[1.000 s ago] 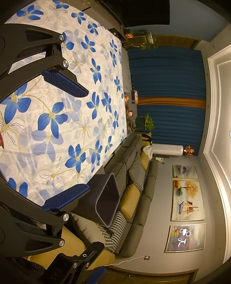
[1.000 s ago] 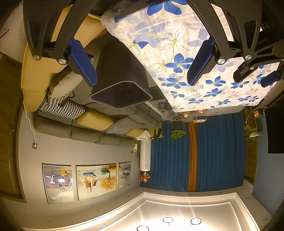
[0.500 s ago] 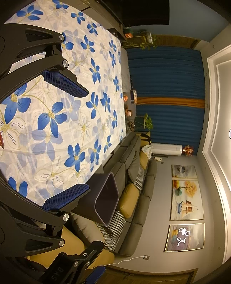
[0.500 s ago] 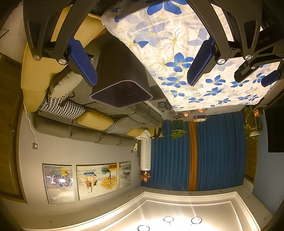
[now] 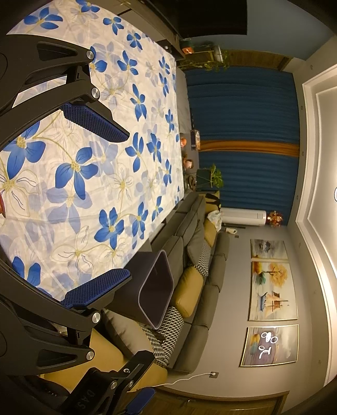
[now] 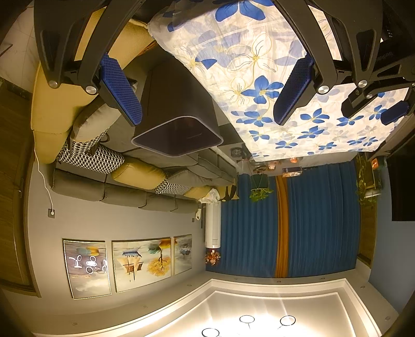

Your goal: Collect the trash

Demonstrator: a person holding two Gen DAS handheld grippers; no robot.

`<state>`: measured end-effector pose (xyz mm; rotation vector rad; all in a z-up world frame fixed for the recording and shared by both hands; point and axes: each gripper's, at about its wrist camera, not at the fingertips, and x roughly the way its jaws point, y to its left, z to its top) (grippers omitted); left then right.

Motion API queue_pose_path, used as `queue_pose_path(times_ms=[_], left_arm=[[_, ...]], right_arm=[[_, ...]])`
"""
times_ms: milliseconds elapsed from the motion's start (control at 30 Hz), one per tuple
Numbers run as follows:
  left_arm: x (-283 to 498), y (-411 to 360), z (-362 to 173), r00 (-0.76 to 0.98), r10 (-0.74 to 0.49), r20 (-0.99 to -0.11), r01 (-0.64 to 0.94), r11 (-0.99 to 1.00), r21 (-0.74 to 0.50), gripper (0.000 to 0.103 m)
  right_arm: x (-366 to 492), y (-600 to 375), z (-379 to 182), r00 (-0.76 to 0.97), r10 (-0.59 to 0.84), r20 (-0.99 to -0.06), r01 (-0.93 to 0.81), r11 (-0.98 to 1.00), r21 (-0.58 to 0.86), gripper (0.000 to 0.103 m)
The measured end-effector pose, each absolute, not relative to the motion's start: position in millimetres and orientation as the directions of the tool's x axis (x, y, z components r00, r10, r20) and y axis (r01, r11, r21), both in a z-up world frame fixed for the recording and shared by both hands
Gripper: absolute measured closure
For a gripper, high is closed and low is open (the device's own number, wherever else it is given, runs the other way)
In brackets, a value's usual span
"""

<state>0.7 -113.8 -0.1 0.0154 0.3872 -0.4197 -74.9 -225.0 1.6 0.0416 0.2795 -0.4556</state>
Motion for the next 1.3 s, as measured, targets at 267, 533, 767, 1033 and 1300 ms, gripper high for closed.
queue_pose_path(times_ms=[267, 533, 767, 1033, 1300], left_arm=[[0.6, -114.7, 0.2, 0.841, -0.396, -0.369, 0.401, 0.914, -0.065, 0.007], [0.2, -115.4, 0.5, 0.841, -0.398, -0.367, 0.403, 0.913, -0.064, 0.007], [-0.4, -115.5, 1.3, 0.841, -0.399, -0.366, 0.404, 0.912, -0.065, 0.007], [-0.6, -117.8, 3.8, 0.844, -0.398, -0.359, 0.410, 0.911, -0.045, 0.022], [-2.9, -114.2, 4.8, 0.846, -0.401, -0.351, 0.411, 0.910, -0.049, 0.026]], right_arm=[[-75.0, -225.1, 2.0, 0.861, -0.428, -0.275, 0.439, 0.898, -0.022, 0.005], [-74.0, -224.8, 4.0, 0.862, -0.426, -0.274, 0.438, 0.899, -0.020, 0.005], [-73.4, -224.9, 4.8, 0.862, -0.427, -0.273, 0.439, 0.898, -0.019, 0.005], [-74.2, -226.3, 3.9, 0.860, -0.430, -0.275, 0.442, 0.897, -0.017, 0.005], [-74.8, -226.7, 3.1, 0.859, -0.432, -0.276, 0.445, 0.895, -0.016, 0.005]])
